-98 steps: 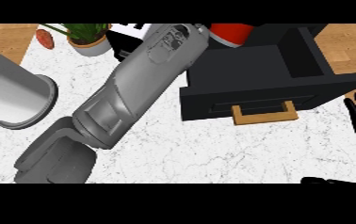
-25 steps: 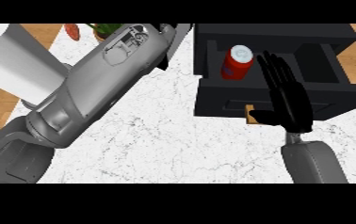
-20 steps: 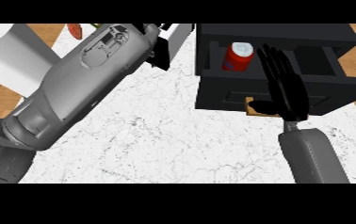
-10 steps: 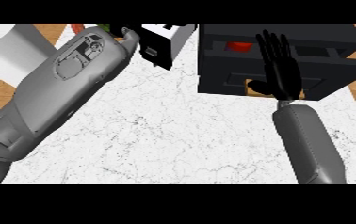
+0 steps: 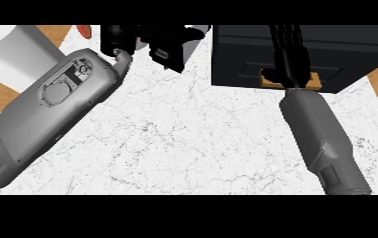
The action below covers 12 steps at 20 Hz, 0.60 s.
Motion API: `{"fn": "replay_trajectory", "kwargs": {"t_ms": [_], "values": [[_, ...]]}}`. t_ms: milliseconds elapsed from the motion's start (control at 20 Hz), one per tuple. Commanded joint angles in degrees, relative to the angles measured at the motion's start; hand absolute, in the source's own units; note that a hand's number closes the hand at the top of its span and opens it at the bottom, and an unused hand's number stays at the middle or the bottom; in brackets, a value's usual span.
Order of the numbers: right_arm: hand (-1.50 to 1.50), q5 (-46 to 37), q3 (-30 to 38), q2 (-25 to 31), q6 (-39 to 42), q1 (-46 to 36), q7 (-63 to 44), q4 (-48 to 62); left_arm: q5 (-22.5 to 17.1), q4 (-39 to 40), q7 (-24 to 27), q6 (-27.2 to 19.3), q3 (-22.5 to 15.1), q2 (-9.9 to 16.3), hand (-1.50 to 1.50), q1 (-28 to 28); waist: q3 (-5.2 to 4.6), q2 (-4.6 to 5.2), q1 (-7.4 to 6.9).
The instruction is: Pick up the can, place it into the drawer and close the drawer
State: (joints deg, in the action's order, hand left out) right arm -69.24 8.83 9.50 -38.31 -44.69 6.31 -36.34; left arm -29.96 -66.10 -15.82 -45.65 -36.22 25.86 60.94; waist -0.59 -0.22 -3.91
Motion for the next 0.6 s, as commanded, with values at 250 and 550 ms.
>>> {"fn": "replay_trajectory", "kwargs": {"t_ms": [250, 550], "values": [[-1.50, -1.41, 3.01, 1.00, -4.81, -11.85, -0.69, 15.27, 1.72, -7.72, -0.82, 0.49, 0.85, 4.19, -1.50, -6.29, 0.71, 1.35, -1.15], [-1.50, -0.75, 5.28, 2.18, -4.73, -17.08, -2.14, 19.58, 2.11, -10.66, 0.02, 0.95, 0.98, 4.48, -1.50, -9.94, 0.73, 2.00, -2.32]]}}
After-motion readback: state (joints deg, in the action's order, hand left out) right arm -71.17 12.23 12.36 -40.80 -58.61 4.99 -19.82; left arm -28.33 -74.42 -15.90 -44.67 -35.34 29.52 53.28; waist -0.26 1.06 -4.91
